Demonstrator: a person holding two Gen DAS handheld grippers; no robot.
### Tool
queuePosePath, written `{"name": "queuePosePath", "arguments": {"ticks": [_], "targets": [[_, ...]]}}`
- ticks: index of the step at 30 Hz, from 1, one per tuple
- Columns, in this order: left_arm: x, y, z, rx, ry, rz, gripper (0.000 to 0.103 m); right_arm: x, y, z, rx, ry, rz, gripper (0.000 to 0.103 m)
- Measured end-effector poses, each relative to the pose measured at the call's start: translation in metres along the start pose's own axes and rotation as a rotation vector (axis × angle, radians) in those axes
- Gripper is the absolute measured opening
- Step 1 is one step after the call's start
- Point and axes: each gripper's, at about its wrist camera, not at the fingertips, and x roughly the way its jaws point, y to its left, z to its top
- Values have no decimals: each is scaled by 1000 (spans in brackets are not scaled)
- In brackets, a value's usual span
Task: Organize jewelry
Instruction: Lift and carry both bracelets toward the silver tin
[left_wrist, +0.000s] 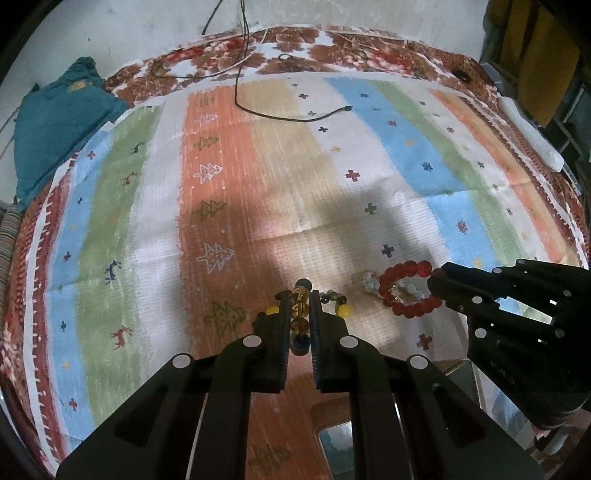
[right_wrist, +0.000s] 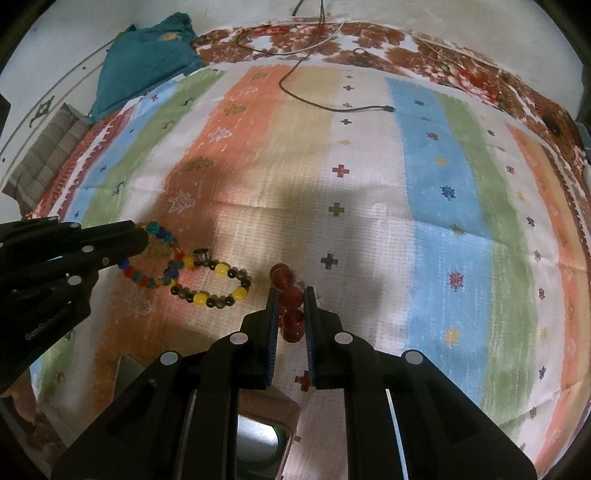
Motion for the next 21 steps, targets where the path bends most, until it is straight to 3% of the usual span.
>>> {"name": "queuePosePath", "arguments": {"ticks": [21], "targets": [[-30,-8,-14,-6,-49,-29,9,-35,8,-10,0,-75,28,14]]}}
